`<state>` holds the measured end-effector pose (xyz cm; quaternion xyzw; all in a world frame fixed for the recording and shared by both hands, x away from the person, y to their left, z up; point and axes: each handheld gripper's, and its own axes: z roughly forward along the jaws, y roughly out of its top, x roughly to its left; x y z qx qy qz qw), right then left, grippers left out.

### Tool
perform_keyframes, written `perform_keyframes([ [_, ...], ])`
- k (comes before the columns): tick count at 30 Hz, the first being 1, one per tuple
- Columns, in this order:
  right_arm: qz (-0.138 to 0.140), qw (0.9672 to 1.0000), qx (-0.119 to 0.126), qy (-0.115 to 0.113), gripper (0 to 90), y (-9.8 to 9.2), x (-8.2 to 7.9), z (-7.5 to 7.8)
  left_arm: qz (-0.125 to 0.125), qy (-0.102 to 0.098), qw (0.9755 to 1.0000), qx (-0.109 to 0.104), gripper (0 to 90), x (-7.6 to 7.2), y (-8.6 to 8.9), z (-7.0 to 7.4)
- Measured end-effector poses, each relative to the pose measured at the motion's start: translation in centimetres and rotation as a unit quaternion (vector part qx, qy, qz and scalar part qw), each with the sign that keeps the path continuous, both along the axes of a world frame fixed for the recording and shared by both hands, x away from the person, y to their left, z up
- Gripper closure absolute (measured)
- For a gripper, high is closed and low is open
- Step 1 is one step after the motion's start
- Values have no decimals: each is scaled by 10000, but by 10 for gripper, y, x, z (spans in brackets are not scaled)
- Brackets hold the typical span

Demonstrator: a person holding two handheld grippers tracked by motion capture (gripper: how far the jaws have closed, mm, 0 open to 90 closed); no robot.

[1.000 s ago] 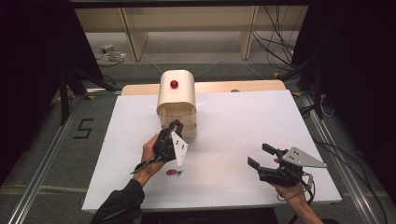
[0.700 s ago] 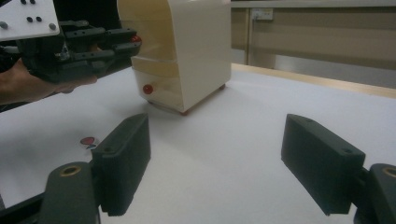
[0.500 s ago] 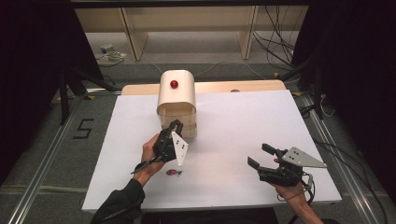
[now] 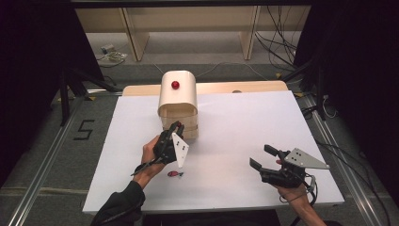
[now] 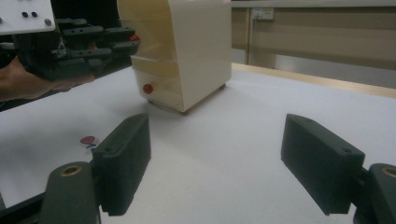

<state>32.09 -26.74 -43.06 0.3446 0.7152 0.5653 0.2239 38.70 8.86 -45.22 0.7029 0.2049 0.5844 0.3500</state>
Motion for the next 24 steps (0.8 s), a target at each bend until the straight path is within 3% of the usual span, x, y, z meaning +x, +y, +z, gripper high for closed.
perform_keyframes([
  [24,11,10000,-9,-5,251,0,-2,0,-78,163,9998,-40,728,-10,2,3],
])
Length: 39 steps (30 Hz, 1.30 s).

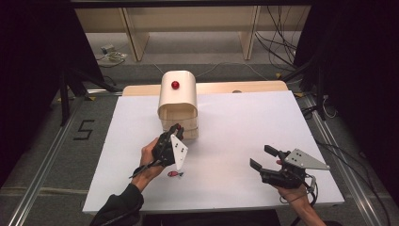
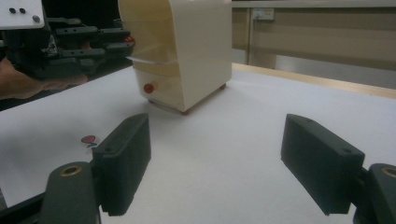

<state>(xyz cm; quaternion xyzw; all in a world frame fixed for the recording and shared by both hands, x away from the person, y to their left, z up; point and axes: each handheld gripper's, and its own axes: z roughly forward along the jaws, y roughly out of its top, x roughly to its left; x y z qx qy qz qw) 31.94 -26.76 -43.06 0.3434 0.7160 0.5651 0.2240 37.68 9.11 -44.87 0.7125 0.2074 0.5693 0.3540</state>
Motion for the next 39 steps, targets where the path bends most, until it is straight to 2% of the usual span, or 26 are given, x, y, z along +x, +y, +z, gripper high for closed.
perform_keyframes([
  [39,11,10000,-34,-24,251,1,-1,0,-66,128,9999,-14,726,-12,1,3],
])
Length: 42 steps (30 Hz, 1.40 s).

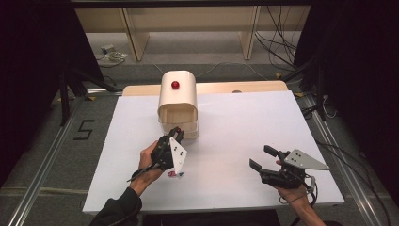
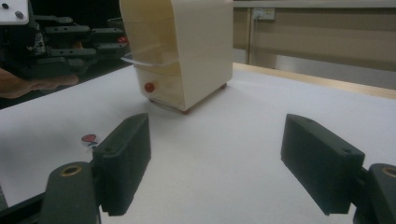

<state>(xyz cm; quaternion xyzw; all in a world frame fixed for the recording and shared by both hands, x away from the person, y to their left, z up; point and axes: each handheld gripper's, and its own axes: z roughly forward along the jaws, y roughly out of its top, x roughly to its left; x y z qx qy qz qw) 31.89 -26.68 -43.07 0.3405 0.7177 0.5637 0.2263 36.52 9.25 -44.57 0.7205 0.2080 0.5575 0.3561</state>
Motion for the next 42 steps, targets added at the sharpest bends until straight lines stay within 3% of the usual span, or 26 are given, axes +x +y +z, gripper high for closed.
perform_keyframes([
  [23,4,10000,17,-3,251,0,0,0,-61,75,10000,-25,716,-3,2,3],
  [39,2,10000,4,10,252,0,0,0,-344,299,9986,-264,447,-3,6,13],
  [42,-7,10000,2,20,252,0,0,0,-483,427,9970,-425,415,-3,7,17],
])
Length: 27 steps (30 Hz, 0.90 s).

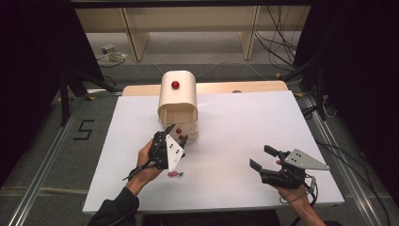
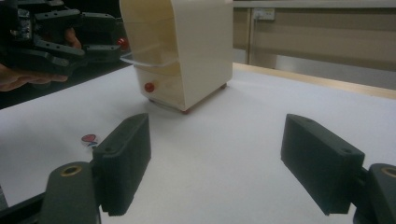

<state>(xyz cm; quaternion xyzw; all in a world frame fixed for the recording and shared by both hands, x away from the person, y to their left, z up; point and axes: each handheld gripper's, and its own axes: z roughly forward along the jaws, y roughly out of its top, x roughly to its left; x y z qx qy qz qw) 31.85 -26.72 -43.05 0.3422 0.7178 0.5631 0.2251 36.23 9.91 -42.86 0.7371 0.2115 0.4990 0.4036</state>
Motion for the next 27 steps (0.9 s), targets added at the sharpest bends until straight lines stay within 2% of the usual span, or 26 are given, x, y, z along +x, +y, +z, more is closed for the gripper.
perform_keyframes([
  [1,0,10000,-4,-3,251,0,0,0,0,0,10000,0,400,0,0,0],
  [2,0,10000,-4,-2,251,0,0,0,-153,139,9998,-63,375,0,0,2],
  [4,-1,10000,-8,-1,252,0,0,0,-272,284,9990,-202,353,0,1,6],
  [7,10,10000,-2,-4,252,0,0,0,-429,526,9964,-509,315,1,3,14],
  [11,19,10000,-5,1,252,0,1,0,-606,720,9929,-733,271,2,8,22],
  [13,18,10000,-7,2,252,0,1,-1,-623,754,9924,-749,239,2,9,25],
  [14,19,10000,-6,7,251,0,1,-1,-687,826,9904,-874,227,3,11,29],
  [15,19,10000,-6,7,251,0,1,-1,-687,826,9904,-874,226,3,11,29],
  [17,20,10000,-2,20,251,0,1,-1,-727,981,9870,-1045,220,5,14,35],
  [18,16,10000,-7,28,251,1,1,-1,-733,1047,9859,-1078,211,6,14,36],
  [19,18,10000,-5,32,252,1,1,-1,-733,1047,9859,-1078,202,6,14,36],
  [22,25,10000,-3,38,251,1,1,-1,-762,1240,9823,-1178,192,9,17,40],
  [23,26,10000,-2,40,251,1,1,-1,-762,1240,9823,-1178,191,9,17,40],
  [25,25,10000,-8,45,251,1,1,-1,-799,1331,9801,-1234,190,11,17,42],
  [27,25,10000,-11,52,251,1,1,-1,-823,1394,9794,-1208,189,12,18,44],
])
